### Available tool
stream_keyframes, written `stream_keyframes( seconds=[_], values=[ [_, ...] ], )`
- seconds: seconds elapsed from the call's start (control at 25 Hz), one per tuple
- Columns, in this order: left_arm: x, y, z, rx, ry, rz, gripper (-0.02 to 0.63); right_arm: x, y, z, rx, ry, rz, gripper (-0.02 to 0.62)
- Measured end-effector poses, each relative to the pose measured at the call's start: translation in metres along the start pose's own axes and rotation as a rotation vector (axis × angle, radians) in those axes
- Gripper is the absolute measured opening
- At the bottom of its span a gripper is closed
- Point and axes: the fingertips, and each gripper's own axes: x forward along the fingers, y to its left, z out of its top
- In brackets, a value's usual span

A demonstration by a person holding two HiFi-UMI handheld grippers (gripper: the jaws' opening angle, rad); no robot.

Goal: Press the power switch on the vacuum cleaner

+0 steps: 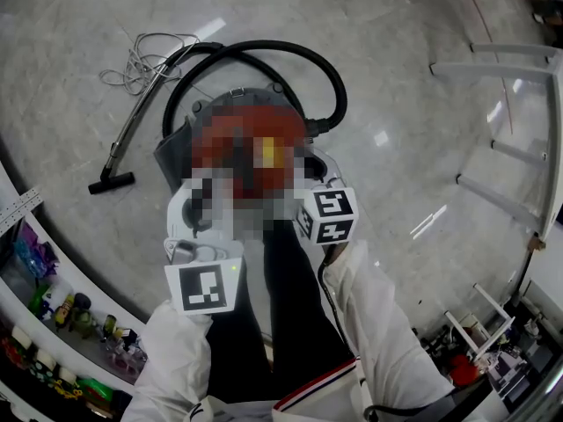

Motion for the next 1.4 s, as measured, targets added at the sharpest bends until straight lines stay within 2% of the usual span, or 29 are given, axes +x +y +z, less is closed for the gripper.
stream_keyframes(
  seconds=[0.72,1.4],
  values=[
    [-0.009,0.006,-0.008,-0.010,0.006,0.004,0.000,0.046,-0.012,-0.043,-0.055,0.149,-0.004,0.000],
    [-0.011,0.004,-0.011,0.007,0.007,-0.006,0.000,0.051,-0.014,-0.052,-0.084,0.172,0.006,0.002]
  ],
)
